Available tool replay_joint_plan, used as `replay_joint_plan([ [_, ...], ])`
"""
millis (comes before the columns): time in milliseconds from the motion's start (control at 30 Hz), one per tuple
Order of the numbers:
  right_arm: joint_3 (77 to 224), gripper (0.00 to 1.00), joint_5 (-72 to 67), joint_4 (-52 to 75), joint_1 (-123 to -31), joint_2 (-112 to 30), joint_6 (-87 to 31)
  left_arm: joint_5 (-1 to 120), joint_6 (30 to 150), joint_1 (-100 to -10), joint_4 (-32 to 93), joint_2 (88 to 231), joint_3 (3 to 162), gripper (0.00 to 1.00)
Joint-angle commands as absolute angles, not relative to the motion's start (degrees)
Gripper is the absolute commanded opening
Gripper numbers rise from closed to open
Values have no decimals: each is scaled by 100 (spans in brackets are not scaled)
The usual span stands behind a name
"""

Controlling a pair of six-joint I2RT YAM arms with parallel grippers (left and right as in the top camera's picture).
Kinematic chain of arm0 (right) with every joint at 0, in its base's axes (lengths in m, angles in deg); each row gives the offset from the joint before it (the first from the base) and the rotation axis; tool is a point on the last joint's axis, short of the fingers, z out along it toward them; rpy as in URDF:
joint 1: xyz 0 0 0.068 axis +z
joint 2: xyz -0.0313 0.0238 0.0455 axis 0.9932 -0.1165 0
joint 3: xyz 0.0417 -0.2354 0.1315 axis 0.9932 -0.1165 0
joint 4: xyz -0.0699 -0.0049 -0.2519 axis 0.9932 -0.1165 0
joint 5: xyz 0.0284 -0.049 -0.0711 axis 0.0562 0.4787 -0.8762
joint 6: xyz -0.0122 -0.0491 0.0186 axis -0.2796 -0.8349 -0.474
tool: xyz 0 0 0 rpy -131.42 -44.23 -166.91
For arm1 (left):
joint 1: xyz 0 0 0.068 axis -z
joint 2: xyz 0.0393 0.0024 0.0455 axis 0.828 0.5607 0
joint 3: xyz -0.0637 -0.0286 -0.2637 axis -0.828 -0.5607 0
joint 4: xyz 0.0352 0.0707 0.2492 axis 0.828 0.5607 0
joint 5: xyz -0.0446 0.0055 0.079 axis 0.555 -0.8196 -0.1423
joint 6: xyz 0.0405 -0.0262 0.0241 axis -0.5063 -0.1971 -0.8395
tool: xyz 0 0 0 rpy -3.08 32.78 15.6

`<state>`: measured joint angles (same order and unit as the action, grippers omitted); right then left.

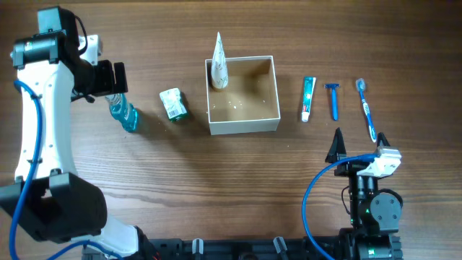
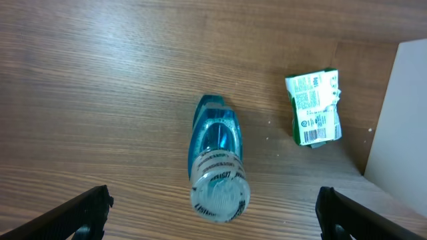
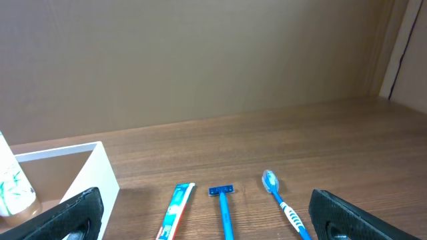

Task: Pack container
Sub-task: 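Move the left gripper to the blue mouthwash bottle and grasp it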

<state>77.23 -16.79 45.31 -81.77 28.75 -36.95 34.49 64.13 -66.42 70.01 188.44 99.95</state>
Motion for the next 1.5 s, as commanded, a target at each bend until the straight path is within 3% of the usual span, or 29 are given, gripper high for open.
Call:
replay_joint_plan([
  [0,7715,100,-1633,4546,-8205,2894,-3712,3563,6232,-6620,7036,19312,9969,100],
  [400,7715,100,-1633,4548,-8205,2894,-3712,3560,6230,-6613,7039,19928,9969,98],
  [633,7715,100,-1633,4548,-8205,2894,-3712,3558,6230,-6613,7041,19930,9969,76],
  [900,7715,100,-1633,4546,-8205,2894,-3712,3560,6232,-6613,7082,19950,9969,41],
  [1300,7715,100,-1633,4548,-8205,2894,-3712,3560,6300,-6613,7395,19946,9971,14],
  [1467,7715,100,-1633,4546,-8205,2894,-3712,3560,6374,-6613,7423,19845,10008,10],
])
